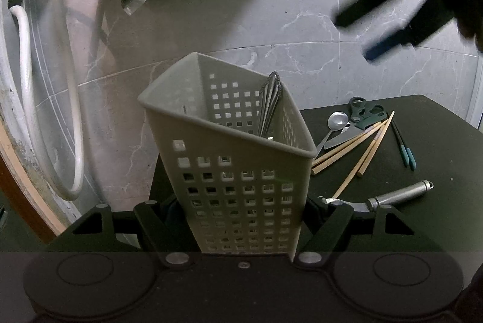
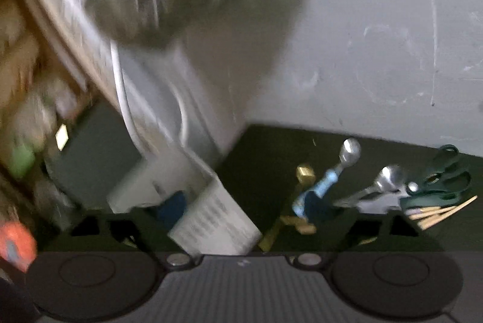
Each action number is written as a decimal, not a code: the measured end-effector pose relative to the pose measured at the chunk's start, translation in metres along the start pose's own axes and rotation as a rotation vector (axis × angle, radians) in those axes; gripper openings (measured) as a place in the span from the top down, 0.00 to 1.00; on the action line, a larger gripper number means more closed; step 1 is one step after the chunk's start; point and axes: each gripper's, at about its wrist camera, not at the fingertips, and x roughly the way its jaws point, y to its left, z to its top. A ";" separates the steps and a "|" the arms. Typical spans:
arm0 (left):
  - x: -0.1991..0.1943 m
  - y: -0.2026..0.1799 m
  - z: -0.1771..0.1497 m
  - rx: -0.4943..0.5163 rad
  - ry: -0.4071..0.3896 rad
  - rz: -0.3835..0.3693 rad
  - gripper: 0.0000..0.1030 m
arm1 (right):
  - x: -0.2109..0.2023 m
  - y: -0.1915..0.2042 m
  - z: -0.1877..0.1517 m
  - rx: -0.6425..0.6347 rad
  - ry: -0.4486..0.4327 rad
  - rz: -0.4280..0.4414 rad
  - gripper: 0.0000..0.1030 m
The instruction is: Organize utensils
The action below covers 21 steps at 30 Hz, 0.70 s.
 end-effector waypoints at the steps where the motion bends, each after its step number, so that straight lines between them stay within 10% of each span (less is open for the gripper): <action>1: 0.000 0.000 0.000 0.001 0.000 0.000 0.25 | 0.007 -0.002 -0.005 -0.049 0.046 -0.018 0.06; 7: 0.000 -0.001 0.000 0.002 -0.001 -0.001 0.25 | 0.055 -0.007 -0.044 -0.319 0.310 -0.082 0.12; 11: 0.000 -0.001 0.000 0.002 0.000 -0.001 0.25 | 0.084 -0.004 -0.067 -0.430 0.430 -0.114 0.35; 21: 0.000 -0.001 0.000 0.002 -0.001 -0.001 0.25 | 0.103 -0.002 -0.077 -0.505 0.506 -0.131 0.75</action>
